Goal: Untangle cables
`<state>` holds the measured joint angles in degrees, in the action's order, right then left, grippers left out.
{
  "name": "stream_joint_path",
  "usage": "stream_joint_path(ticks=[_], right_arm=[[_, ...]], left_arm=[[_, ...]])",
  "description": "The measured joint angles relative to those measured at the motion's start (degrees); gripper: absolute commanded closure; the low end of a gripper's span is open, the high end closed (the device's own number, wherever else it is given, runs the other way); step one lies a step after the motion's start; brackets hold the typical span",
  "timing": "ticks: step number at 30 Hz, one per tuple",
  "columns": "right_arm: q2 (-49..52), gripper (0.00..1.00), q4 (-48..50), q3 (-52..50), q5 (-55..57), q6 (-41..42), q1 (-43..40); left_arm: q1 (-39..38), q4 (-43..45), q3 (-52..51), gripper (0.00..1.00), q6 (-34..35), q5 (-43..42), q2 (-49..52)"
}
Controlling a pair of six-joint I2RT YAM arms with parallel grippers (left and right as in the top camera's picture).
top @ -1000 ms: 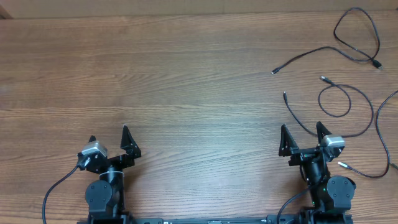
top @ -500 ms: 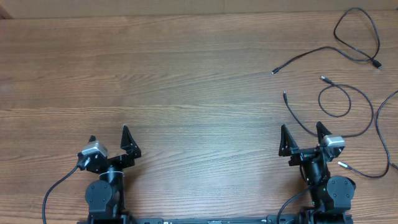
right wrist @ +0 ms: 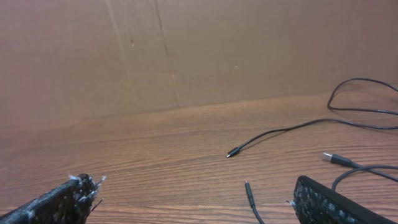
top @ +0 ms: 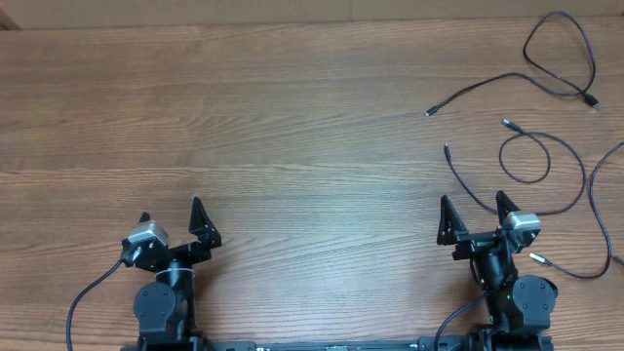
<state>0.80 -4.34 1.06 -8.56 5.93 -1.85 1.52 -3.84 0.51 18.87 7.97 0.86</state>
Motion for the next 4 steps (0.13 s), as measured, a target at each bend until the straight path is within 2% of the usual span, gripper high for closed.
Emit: stream_joint_path(ticks=[4], right_arm=[[0.0, 0.0, -0.02, 0.0, 0.0, 0.02, 0.02]], left_arm=[[0.0, 0.0, 0.0, 0.0, 0.0, 0.0, 0.0]])
